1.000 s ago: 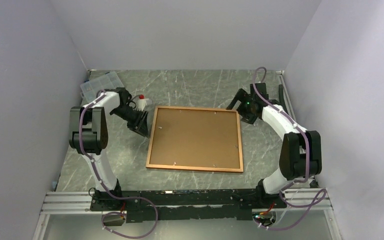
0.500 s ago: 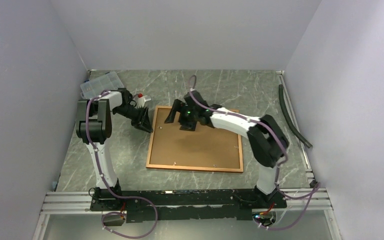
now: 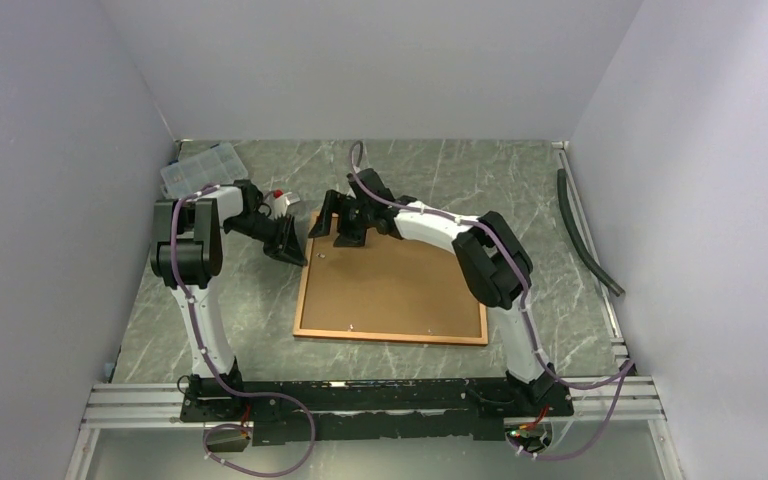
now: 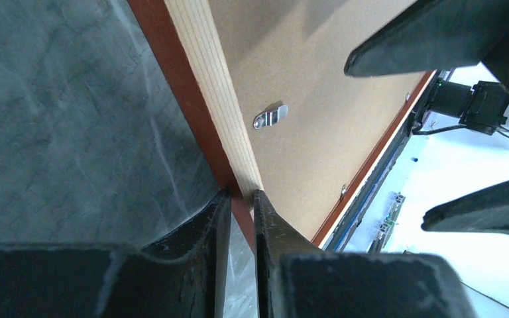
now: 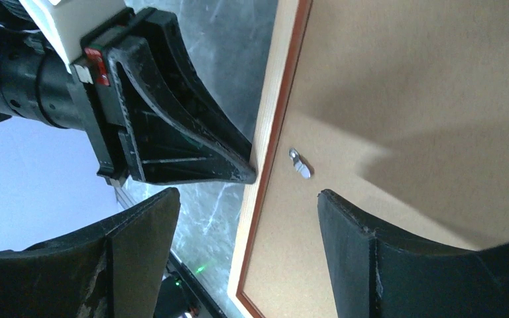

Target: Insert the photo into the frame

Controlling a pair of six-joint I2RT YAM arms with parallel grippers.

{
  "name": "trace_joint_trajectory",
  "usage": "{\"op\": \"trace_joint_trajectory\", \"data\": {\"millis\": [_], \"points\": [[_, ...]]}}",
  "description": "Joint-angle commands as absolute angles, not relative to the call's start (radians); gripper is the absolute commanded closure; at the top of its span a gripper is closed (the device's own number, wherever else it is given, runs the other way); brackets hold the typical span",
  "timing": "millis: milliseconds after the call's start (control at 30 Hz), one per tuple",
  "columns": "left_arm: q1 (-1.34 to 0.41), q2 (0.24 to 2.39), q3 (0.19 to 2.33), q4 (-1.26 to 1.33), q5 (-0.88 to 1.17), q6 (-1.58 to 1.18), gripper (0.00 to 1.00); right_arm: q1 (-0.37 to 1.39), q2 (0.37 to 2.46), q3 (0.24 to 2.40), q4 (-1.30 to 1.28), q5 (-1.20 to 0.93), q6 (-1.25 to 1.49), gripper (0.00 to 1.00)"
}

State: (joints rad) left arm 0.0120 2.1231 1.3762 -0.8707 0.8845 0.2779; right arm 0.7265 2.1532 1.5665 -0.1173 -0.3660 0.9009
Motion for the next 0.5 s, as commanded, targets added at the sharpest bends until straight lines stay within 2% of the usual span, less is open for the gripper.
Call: {"op": "trace_joint_trajectory", "data": {"millis": [0, 467], "points": [[-0.002, 2.125, 1.345, -0.812, 0.828, 0.279, 0.84, 0.708, 2.203, 1.649, -0.094, -0.442, 0.832, 0.22], [-0.002, 2.099, 1.331, -0.796, 0.803, 0.265, 0.87, 0.720, 2.302, 1.704, -0.079, -0.479, 0.853, 0.25]]}}
